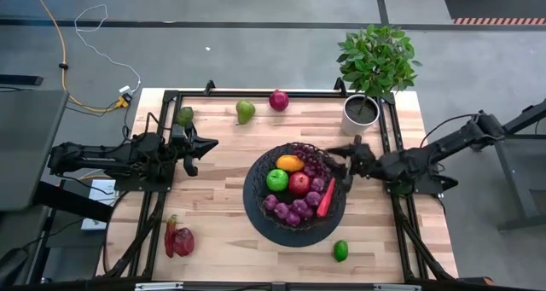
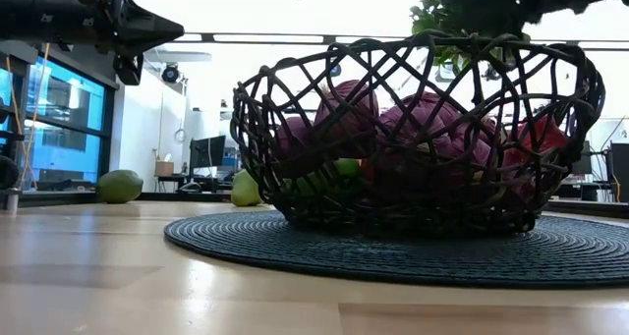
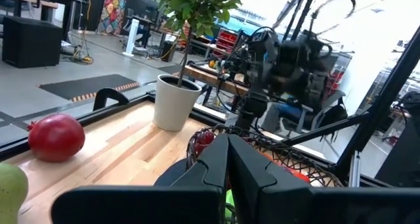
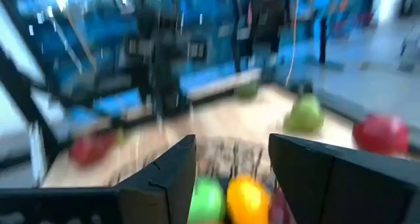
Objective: Build produce basket
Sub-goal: Put the green pear into the basket
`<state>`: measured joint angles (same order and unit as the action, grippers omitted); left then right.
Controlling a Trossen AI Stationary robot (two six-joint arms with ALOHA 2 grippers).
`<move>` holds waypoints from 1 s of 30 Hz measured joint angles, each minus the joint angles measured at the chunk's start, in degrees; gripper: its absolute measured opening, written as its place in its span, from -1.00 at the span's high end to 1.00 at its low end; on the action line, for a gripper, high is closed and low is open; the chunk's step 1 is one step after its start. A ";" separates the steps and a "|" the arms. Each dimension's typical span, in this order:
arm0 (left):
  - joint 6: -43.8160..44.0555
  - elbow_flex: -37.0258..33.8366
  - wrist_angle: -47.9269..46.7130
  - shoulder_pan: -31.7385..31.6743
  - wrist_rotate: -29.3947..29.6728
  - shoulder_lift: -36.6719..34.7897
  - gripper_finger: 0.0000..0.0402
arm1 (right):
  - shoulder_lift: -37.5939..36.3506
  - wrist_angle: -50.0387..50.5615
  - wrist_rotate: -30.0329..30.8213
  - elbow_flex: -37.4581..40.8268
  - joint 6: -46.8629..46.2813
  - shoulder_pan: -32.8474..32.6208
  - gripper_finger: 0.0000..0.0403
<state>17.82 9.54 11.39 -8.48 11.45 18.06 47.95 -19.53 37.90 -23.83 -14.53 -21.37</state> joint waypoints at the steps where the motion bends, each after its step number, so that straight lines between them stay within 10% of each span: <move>1: 0.00 0.02 0.02 0.00 -0.36 0.00 1.00 | 0.07 -2.66 -0.57 -0.19 2.28 0.91 0.14; 10: 0.00 1.22 0.06 0.00 -2.06 0.01 1.00 | -0.45 -2.93 -6.67 -7.21 15.83 4.53 0.15; 20: -3.02 2.25 -0.45 0.01 -2.73 0.00 1.00 | -2.40 9.93 -11.57 -7.15 10.40 4.51 0.93; 30: -2.44 2.25 -2.61 0.00 -4.40 0.00 1.00 | -14.72 25.67 -11.06 -7.10 7.01 4.51 0.98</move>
<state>15.38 11.79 8.78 -8.48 7.05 18.06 33.23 6.15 26.84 -30.94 -7.52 -16.86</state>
